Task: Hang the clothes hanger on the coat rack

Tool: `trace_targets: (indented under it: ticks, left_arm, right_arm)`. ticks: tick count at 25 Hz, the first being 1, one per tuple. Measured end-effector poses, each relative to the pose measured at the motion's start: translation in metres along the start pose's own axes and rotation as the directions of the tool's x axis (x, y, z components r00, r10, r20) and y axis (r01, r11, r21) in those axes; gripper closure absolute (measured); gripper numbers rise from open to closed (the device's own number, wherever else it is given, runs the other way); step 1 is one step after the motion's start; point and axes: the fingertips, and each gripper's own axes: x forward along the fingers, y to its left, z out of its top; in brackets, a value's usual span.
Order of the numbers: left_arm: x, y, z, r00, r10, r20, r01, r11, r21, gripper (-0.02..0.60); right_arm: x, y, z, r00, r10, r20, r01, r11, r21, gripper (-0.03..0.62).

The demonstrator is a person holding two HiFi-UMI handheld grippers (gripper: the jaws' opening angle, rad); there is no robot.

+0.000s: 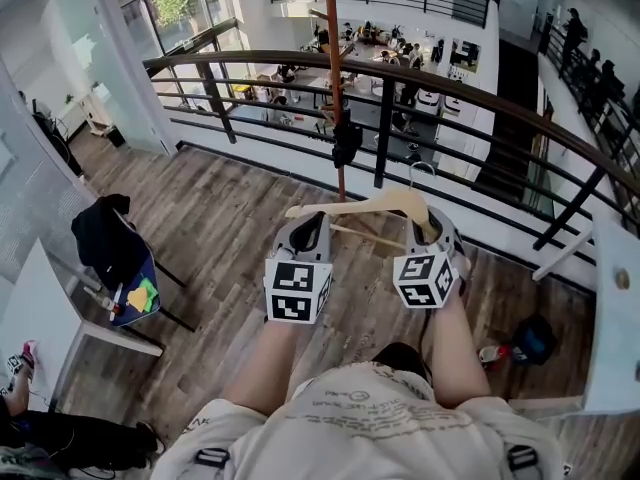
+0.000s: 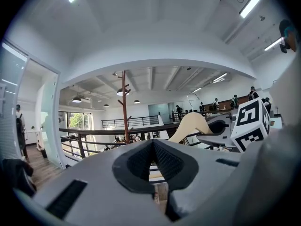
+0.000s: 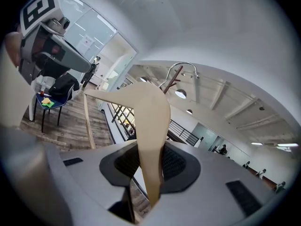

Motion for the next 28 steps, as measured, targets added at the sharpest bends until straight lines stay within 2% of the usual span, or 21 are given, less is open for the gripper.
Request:
trace_targets:
  ticks: [10, 18, 28]
  left_arm:
    - [0.029, 0.008, 0.001, 1.0, -0.019, 0.009, 0.019, 1.0, 0.007, 0.578]
    - [0.087, 0.031, 0.002, 1.0, 0.012, 0.005, -0.012, 1.0, 0.022, 0.578]
    - [0.155, 0.052, -0.001, 1.0, 0.011, -0.001, -0.011, 1.0, 0.029, 0.578]
  right_arm:
    - [0.033, -0.005, 0.004, 1.0, -0.002, 0.01, 0.002, 1.0, -0.006, 0.488]
    - [0.103, -0.011, 0.004, 0.999, 0.029, 0.032, -0.029, 0.999, -0.015, 0.488]
    - [0.175, -0.027, 0.001, 0.999, 0.032, 0.036, -0.032, 0.999, -0.012, 0.488]
